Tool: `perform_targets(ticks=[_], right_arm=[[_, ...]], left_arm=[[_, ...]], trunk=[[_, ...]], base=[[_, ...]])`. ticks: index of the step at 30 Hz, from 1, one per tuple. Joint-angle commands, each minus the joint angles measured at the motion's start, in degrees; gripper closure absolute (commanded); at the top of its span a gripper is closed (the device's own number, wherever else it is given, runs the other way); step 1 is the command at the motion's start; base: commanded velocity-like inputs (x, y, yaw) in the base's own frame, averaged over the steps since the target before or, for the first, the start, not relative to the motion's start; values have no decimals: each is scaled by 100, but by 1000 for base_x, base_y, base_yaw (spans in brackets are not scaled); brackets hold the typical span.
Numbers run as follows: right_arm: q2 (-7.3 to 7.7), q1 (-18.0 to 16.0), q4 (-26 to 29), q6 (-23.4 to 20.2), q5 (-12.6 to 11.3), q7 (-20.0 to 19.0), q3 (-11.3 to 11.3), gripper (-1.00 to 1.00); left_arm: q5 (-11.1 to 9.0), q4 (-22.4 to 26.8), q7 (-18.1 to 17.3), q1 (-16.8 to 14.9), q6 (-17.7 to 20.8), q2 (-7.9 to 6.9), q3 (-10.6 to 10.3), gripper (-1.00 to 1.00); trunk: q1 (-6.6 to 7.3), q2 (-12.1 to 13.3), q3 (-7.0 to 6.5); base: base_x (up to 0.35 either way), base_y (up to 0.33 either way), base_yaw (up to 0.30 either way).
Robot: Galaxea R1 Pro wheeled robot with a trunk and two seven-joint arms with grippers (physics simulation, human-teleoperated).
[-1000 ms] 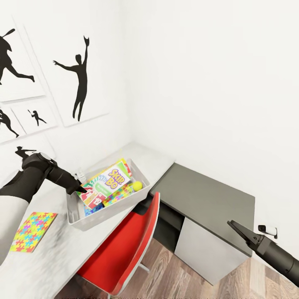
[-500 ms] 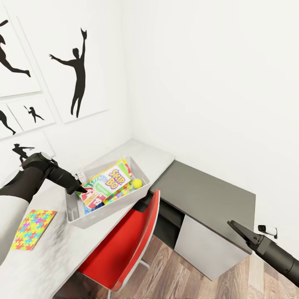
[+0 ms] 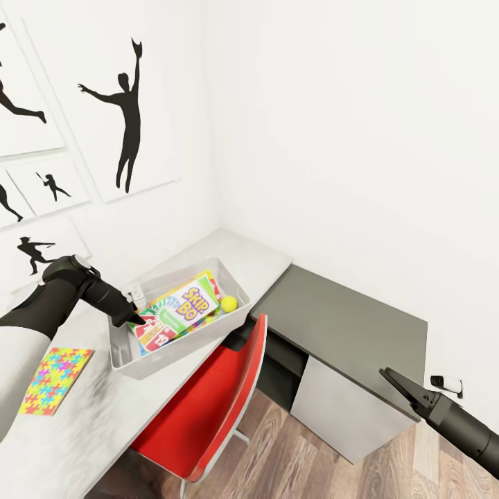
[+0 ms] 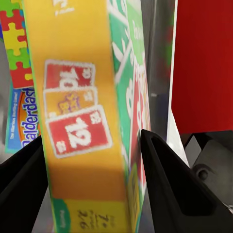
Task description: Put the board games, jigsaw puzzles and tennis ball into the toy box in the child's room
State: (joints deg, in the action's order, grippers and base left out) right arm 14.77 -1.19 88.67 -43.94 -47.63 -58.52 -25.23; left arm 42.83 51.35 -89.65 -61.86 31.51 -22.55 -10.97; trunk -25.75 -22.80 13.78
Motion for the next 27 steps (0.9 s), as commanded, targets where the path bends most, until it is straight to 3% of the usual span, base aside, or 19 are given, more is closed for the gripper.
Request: perform_targets(ticks=[1, 14, 15, 27], right_arm=[[1, -4, 1, -32, -22, -4, -2, -100], [2, -4, 1, -11, -27, -19, -2, -100], [2, -4, 1, -10, -27, -19, -2, -100], [5, -4, 1, -3, -27, -19, 0, -100]], left_arm=[[30, 6, -35, -7, 56, -4, -15, 100], [32, 6, -35, -10, 58, -13, -18, 100], [32, 6, -35, -10, 60, -13, -16, -100], [32, 4, 79, -10, 117, -17, -11, -100]], trunk=[[-3, -12, 12], [-3, -12, 13], [-3, -12, 13], [-3, -12, 13]], base=[[0, 0, 0], [0, 0, 0], [0, 0, 0], [0, 0, 0]])
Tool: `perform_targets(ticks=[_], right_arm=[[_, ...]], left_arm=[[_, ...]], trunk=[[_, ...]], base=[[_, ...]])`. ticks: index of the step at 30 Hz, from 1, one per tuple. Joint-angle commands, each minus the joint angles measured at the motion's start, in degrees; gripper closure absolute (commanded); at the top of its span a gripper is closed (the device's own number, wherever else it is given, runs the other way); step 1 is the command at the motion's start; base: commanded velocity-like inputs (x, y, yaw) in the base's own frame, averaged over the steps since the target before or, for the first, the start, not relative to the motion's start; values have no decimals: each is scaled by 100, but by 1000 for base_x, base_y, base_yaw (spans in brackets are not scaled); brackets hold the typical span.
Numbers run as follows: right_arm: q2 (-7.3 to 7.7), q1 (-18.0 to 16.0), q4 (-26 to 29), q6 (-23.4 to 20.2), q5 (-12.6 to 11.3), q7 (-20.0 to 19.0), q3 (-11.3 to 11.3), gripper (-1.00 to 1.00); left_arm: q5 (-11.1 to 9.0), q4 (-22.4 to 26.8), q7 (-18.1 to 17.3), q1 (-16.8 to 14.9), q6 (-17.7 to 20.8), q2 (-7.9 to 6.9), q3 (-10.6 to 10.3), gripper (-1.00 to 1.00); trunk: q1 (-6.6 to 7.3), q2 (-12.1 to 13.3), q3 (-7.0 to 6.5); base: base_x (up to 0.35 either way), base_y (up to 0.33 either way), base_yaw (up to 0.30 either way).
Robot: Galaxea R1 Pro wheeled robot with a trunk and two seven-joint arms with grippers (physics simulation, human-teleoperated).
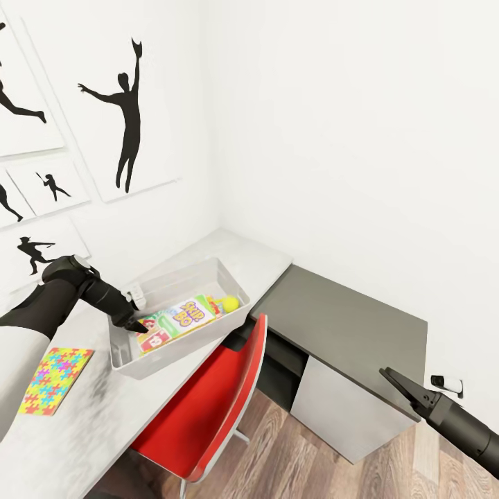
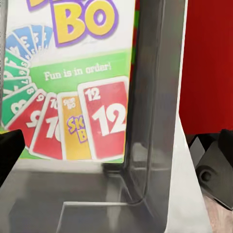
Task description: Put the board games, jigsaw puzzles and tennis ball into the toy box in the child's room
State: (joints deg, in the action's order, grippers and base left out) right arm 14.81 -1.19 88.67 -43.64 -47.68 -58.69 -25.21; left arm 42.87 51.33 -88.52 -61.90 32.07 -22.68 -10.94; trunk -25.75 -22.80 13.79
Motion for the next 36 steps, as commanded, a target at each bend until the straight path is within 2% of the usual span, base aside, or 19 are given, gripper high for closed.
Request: perform_targets(ticks=[1, 9, 14, 17, 18, 19, 21, 22, 24, 25, 28, 30, 31, 36], right_arm=[[-1, -4, 1, -32, -22, -2, -2, -100], [3, -4, 1, -31, -22, -4, -8, -100], [4, -4, 1, -31, -22, -6, -10, -100], [4, -4, 1, -31, -22, -7, -10, -100], [4, -4, 1, -31, -22, -7, -10, -100], [4, -4, 1, -31, -22, -7, -10, -100], [6, -4, 1, -33, -22, -9, -10, -100], [7, -4, 1, -34, -23, -10, -10, -100], [10, -4, 1, -36, -28, -10, -11, -100], [11, -4, 1, -36, -28, -10, -11, -100], [12, -4, 1, -39, -27, -11, -11, -100], [11, -4, 1, -39, -27, -11, -11, -100], [11, -4, 1, -39, -28, -11, -11, -100], [12, -4, 1, -39, -30, -11, -11, -100]], left_arm=[[28, 3, -31, -6, 61, -5, -14, -100], [24, 1, -29, -98, 65, -31, 10, -100], [15, 0, -69, -197, 59, -64, 167, -100], [-4, 0, -148, -244, 32, -115, 550, -100], [-18, -2, -148, -253, 22, -164, 762, -100], [-24, -2, -148, -256, 18, -189, 874, -100], [-48, -4, -148, -264, 13, -271, 1314, -100], [-50, -4, -148, -265, 14, -287, 1423, -100], [-74, -14, -148, -268, 22, -370, 1891, -100], [-87, -18, -148, -268, 24, -406, 2025, -100], [-253, -80, -148, -250, 48, -660, 2820, -100], [-356, -211, -148, -221, 59, -788, 3110, -100], [-386, -286, -148, -213, 63, -830, 3188, -100], [-694, -1126, -148, -192, 155, -1207, 3737, -100]], trunk=[[-3, -11, 11], [-3, -11, 11], [-3, -11, 11], [-3, -11, 11], [-3, -11, 11], [-3, -11, 11], [-3, -11, 11], [-3, -11, 11], [-3, -11, 11], [-3, -11, 11], [-3, -11, 11], [-3, -11, 11], [-3, -11, 11], [-3, -11, 11]], base=[[0, 0, 0], [0, 0, 0], [0, 0, 0], [0, 0, 0], [0, 0, 0], [0, 0, 0], [0, 0, 0], [0, 0, 0], [0, 0, 0], [0, 0, 0], [0, 0, 0], [0, 0, 0], [0, 0, 0], [0, 0, 0]])
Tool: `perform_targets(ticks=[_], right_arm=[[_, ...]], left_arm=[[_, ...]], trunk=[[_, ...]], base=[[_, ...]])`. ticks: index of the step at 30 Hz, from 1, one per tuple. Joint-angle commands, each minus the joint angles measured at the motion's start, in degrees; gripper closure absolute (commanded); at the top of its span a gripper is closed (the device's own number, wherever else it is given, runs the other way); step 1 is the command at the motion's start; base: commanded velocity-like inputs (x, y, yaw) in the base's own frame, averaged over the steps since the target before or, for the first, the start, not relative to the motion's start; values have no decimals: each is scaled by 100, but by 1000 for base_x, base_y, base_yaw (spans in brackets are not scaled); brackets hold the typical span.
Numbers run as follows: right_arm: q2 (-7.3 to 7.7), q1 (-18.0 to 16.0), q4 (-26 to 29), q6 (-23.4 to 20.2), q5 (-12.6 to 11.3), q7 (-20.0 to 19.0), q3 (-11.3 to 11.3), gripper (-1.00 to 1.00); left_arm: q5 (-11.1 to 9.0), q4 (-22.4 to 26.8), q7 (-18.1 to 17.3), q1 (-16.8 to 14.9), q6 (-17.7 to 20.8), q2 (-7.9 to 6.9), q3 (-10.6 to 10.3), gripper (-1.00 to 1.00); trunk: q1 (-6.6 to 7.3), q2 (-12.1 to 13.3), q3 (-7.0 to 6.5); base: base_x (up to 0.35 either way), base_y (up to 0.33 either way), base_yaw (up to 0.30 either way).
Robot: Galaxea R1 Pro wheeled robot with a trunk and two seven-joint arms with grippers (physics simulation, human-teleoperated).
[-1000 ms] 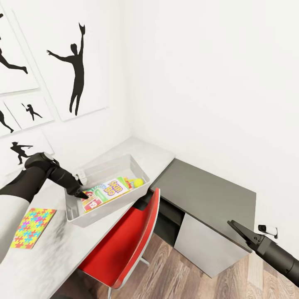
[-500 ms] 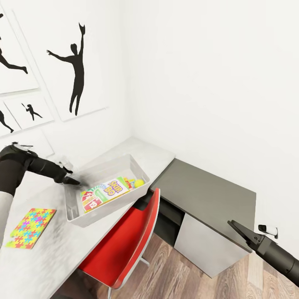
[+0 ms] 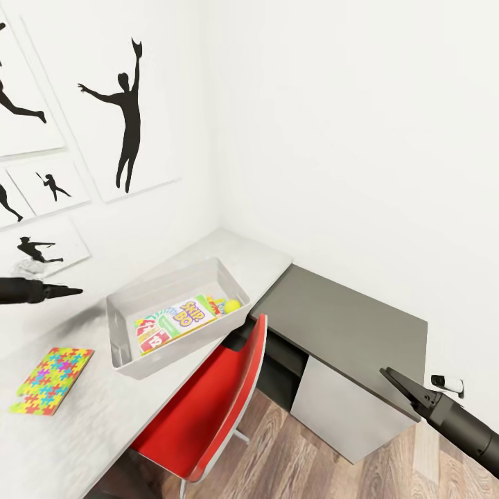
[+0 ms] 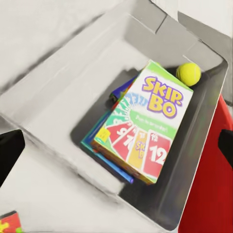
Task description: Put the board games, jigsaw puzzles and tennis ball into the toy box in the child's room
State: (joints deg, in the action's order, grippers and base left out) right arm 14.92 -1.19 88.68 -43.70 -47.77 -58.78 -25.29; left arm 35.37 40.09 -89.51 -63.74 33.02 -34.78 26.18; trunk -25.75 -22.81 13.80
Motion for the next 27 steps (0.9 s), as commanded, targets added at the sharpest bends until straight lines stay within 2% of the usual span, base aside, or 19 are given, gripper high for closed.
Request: perform_targets(ticks=[1, 2, 4, 10, 12, 13, 16, 20, 23, 27], right_arm=[[1, -4, 0, -33, -22, -2, -2, -100], [2, -4, 0, -34, -22, -2, -2, -100], [2, -4, 0, -34, -22, -2, -2, -100], [0, -4, 0, -28, -22, -2, -2, -100], [-3, -4, 0, -27, -22, -2, -2, -100], [-4, -4, 0, -26, -19, -2, -2, -100], [-6, -4, 0, -25, -21, -2, -2, -100], [-8, -4, 0, -22, -16, -1, -2, -100], [-13, -4, 0, -11, -5, 13, 3, -100], [-15, -4, 0, 0, 5, 28, 7, -100]], left_arm=[[-14, -133, -49, -7, 79, -72, 119, -100], [-152, -404, -49, -4, 105, -227, 289, -100], [-268, -704, -49, -2, 119, -392, 425, -100], [-456, -1879, -49, 1, 33, -885, 618, -100], [-483, -2340, -49, 1, -127, -1024, 644, -100], [-500, -2802, -49, 1, -363, -1141, 663, -100], [-512, -3512, -49, 3, -817, -1290, 682, -100], [-508, -3814, -49, 87, -1046, -1309, 685, -100], [-514, -3948, -49, 408, -1165, -1268, 695, -100], [-519, -3982, -49, 577, -1226, -1196, 701, -100]], trunk=[[-3, -11, 11], [-3, -11, 11], [-3, -11, 11], [-3, -11, 11], [-3, -11, 11], [-3, -11, 11], [-3, -11, 11], [-3, -11, 9], [-3, -11, -5], [-3, -11, -32]], base=[[0, 0, 0], [0, 0, 0], [0, 0, 0], [0, 0, 0], [0, 0, 0], [0, 0, 0], [0, 0, 0], [0, 0, 6], [0, 0, 86], [0, 0, 131]])
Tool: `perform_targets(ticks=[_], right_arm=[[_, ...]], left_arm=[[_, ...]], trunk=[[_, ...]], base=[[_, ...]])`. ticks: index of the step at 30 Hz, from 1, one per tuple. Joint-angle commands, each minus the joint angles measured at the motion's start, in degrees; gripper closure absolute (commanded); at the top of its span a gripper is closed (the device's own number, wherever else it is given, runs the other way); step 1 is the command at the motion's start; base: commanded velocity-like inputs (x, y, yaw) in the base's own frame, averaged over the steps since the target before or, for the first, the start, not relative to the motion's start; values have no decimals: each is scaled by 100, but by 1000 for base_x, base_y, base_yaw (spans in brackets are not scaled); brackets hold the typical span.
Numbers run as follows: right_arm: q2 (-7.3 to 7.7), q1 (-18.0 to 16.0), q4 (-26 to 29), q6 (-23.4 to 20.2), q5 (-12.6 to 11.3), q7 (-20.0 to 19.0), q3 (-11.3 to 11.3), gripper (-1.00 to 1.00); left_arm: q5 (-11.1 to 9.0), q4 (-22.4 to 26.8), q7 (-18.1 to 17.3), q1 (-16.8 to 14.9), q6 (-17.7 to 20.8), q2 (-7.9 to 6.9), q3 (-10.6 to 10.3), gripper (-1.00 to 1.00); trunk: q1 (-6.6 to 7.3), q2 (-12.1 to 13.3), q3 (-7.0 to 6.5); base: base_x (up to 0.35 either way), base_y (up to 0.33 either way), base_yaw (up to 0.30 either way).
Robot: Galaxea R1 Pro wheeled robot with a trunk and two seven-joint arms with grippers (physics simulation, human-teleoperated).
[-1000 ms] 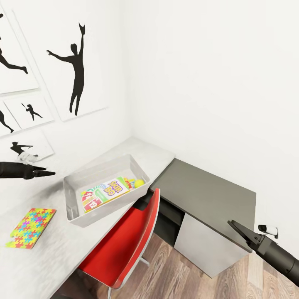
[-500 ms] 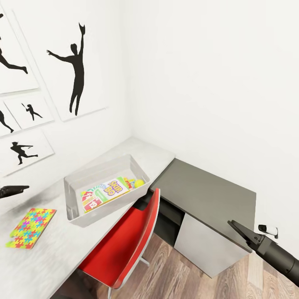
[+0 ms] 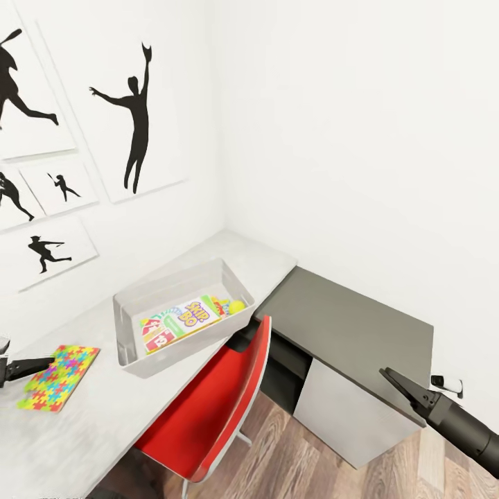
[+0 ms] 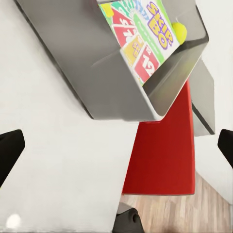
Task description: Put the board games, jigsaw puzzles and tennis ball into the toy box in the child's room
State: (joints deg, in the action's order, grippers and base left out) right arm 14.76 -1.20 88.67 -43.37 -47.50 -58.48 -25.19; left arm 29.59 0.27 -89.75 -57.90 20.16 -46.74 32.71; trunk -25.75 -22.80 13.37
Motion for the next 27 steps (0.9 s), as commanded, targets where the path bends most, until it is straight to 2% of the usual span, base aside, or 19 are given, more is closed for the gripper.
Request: perform_targets(ticks=[1, 6, 16, 27], right_arm=[[-1, -3, 1, -31, -20, 1, -1, -100], [-5, -3, 1, -22, -14, 8, 12, -100], [-8, -3, 1, -15, 9, 19, 44, -100], [-9, -3, 1, -14, 21, 20, 45, -100]], left_arm=[[58, -4, -25, 19, 47, 24, 48, -100], [56, -10, -25, 88, 8, 126, 56, -100], [12, -2, -25, 118, -16, 181, 75, -100], [-12, -1, -25, 121, -21, 240, 86, -100]], trunk=[[-4, -11, 4], [-4, -11, -34], [-4, -11, -108], [-4, -11, -124]], base=[[0, 0, 144], [0, 0, 151], [0, 0, 148], [0, 0, 29]])
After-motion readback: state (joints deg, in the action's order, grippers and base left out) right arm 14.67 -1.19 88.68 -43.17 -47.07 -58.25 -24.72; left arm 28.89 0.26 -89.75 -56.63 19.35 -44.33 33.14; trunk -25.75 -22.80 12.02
